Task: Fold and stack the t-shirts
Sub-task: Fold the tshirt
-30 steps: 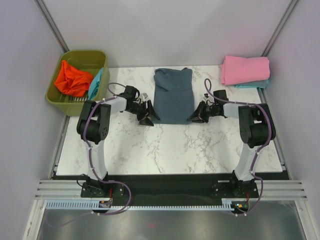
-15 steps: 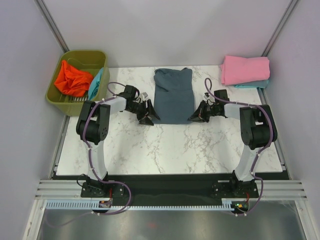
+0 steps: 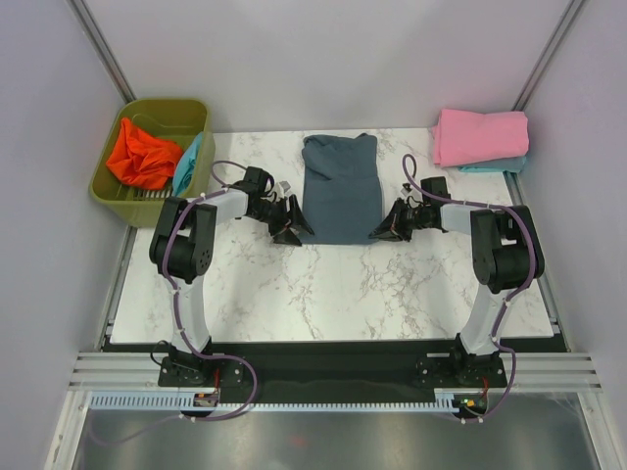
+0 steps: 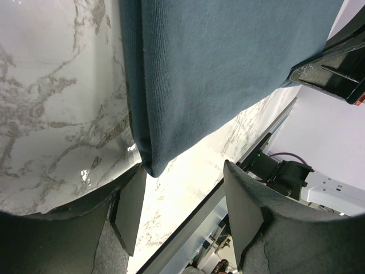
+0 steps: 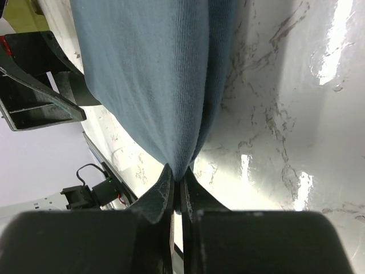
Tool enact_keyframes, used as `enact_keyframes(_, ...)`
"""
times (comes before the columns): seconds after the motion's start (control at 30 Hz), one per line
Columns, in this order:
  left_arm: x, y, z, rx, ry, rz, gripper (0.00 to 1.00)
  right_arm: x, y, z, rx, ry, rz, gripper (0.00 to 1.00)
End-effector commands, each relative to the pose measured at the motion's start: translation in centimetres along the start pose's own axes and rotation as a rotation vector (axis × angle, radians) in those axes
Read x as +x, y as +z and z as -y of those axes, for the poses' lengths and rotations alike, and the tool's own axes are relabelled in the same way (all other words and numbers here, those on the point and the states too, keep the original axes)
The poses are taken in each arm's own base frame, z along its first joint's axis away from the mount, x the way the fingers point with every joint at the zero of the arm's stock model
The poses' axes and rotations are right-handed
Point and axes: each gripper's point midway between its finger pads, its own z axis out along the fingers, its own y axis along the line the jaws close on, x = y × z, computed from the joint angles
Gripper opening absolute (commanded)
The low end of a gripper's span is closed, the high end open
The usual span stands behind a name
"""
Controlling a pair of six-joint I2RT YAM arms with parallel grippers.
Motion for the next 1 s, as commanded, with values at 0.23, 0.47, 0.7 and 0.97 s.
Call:
enact_keyframes(0.23, -0.5, 0.0, 0.9, 0.01, 0.003, 0.008, 0.64, -0.7, -0.7, -0.9, -0.015, -0.039, 0.027, 0.0)
enact_keyframes(0.47, -0.8, -1.2, 2.2, 0.027, 0.032, 0.037, 0.64, -0.6, -0.7, -0.8, -0.011, -0.036, 0.027, 0.0)
enact_keyframes(0.7, -2.6, -6.0, 6.2, 0.083, 0.122, 0.165, 0.64, -1.0, -1.0, -1.0, -0.014, -0.045, 0.038, 0.0)
enact_keyframes(0.97, -2.7, -10.7, 10.6, 0.136, 0.228, 0.275, 0.64, -0.8, -1.0, -0.8, -0.013, -0.037, 0.034, 0.0)
